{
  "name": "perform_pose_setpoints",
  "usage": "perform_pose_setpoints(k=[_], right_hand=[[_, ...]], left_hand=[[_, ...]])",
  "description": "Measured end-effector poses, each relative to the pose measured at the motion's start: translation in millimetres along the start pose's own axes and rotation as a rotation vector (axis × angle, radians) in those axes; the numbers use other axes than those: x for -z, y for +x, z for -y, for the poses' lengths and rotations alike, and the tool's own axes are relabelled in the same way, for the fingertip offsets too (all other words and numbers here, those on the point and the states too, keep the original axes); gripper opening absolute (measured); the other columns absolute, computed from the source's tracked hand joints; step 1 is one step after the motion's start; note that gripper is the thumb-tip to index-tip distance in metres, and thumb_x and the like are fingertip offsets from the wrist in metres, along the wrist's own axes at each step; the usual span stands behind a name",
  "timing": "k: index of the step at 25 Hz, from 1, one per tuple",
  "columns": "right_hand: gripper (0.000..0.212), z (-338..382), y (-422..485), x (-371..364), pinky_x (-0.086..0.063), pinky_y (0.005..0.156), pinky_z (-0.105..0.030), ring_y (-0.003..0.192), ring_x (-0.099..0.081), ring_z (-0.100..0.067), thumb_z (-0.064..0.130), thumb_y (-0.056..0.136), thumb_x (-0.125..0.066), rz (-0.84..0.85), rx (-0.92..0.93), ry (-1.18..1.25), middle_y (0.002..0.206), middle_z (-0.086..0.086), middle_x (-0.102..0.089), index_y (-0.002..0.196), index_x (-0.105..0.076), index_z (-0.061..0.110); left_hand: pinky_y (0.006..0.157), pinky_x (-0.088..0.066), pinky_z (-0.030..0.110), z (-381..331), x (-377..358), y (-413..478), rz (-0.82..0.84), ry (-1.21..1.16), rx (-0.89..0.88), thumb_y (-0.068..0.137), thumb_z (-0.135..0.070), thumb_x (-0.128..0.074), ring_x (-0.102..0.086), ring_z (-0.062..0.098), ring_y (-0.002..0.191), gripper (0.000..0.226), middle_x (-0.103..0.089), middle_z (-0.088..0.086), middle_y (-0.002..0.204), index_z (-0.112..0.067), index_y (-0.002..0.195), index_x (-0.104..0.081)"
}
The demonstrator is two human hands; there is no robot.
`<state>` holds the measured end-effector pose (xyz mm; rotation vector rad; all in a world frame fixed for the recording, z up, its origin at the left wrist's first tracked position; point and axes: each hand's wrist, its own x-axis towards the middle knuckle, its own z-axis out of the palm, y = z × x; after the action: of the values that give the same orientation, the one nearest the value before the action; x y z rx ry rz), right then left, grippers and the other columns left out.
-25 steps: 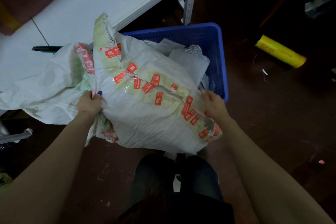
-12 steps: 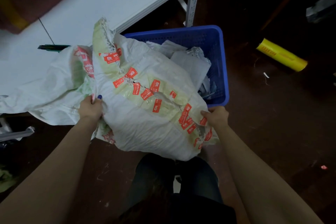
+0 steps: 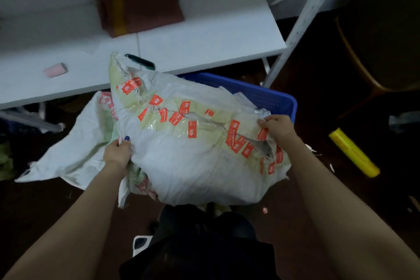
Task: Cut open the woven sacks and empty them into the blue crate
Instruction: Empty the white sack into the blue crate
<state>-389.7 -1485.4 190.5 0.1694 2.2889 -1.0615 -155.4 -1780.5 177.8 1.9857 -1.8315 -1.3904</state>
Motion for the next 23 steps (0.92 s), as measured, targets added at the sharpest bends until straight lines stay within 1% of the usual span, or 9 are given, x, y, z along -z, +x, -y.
perform_pose_setpoints(k=[3,5,7,10,12,14,17,19,23], right_hand=[[0.018,45.4,-11.4,-26.0,-0.05,0.09,-0.04,0.083,-0.06,-0.024,0.017,0.089,-0.064,0.084,0.171,-0.03,0.073,-0.009,-0.063,0.085,-0.071,0.001],[0.023,73.1,-20.9,-51.8,-0.048,0.085,-0.044,0.076,-0.058,-0.027,0.015,0.089,-0.062,0.13,0.295,-0.042,0.071,-0.018,-0.06,0.07,-0.068,0.002],[0.034,100.1,-32.7,-81.8,-0.048,0.081,-0.045,0.07,-0.053,-0.027,0.014,0.089,-0.062,0.191,0.391,-0.03,0.065,-0.017,-0.052,0.058,-0.058,0.002],[0.031,135.7,-46.6,-131.0,-0.046,0.073,-0.039,0.07,-0.051,-0.025,0.012,0.089,-0.063,0.272,0.443,-0.007,0.069,-0.014,-0.052,0.079,-0.063,-0.017],[0.031,152.9,-58.8,-167.2,-0.043,0.069,-0.035,0.07,-0.049,-0.025,0.011,0.088,-0.063,0.33,0.492,-0.018,0.071,-0.015,-0.051,0.082,-0.061,-0.02],[0.03,165.1,-68.0,-202.4,-0.045,0.068,-0.039,0.069,-0.049,-0.026,0.011,0.089,-0.063,0.374,0.519,-0.04,0.068,-0.016,-0.051,0.074,-0.061,-0.015],[0.029,182.4,-81.9,-258.7,-0.051,0.075,-0.044,0.069,-0.054,-0.026,0.014,0.089,-0.063,0.416,0.51,-0.122,0.062,-0.01,-0.054,0.062,-0.06,0.005],[0.033,196.5,-93.7,-297.6,-0.051,0.077,-0.046,0.071,-0.056,-0.026,0.015,0.088,-0.063,0.445,0.496,-0.136,0.062,-0.005,-0.057,0.056,-0.059,0.016],[0.031,232.2,-129.8,-376.6,-0.051,0.078,-0.041,0.073,-0.056,-0.023,0.016,0.089,-0.062,0.497,0.536,-0.172,0.065,-0.004,-0.056,0.058,-0.058,0.02]], left_hand=[[0.098,-0.043,0.046,30.3,37.7,-9.4,-0.115,0.002,0.099,0.096,-0.023,-0.046,-0.051,0.043,0.113,0.038,-0.056,0.028,0.122,0.004,0.121,-0.056],[0.098,-0.038,0.045,45.6,61.7,-16.8,-0.194,0.064,0.145,0.098,-0.02,-0.043,-0.048,0.046,0.115,0.04,-0.053,0.033,0.123,0.011,0.12,-0.054],[0.099,-0.035,0.044,58.1,84.8,-26.9,-0.254,0.152,0.2,0.098,-0.014,-0.041,-0.045,0.048,0.117,0.039,-0.05,0.037,0.123,0.017,0.118,-0.052],[0.097,-0.038,0.043,81.4,113.2,-31.8,-0.283,0.279,0.233,0.099,-0.005,-0.032,-0.049,0.043,0.116,0.033,-0.055,0.03,0.122,0.013,0.117,-0.053],[0.094,-0.039,0.041,98.6,135.3,-24.8,-0.284,0.277,0.274,0.099,-0.003,-0.028,-0.05,0.04,0.116,0.034,-0.055,0.026,0.123,0.01,0.117,-0.054],[0.093,-0.04,0.043,112.2,155.2,-14.0,-0.288,0.294,0.305,0.097,-0.005,-0.034,-0.049,0.044,0.115,0.032,-0.053,0.029,0.123,0.01,0.117,-0.054],[0.094,-0.04,0.044,127.9,187.3,4.2,-0.325,0.302,0.412,0.095,-0.01,-0.039,-0.05,0.042,0.115,0.032,-0.054,0.025,0.123,0.005,0.118,-0.055],[0.092,-0.042,0.046,133.7,208.7,20.2,-0.32,0.236,0.427,0.095,-0.009,-0.041,-0.051,0.044,0.113,0.032,-0.056,0.027,0.12,0.01,0.115,-0.056],[0.098,-0.04,0.045,145.7,268.9,53.5,-0.472,0.05,0.592,0.097,-0.008,-0.036,-0.047,0.045,0.12,0.037,-0.051,0.033,0.125,0.017,0.119,-0.05]])
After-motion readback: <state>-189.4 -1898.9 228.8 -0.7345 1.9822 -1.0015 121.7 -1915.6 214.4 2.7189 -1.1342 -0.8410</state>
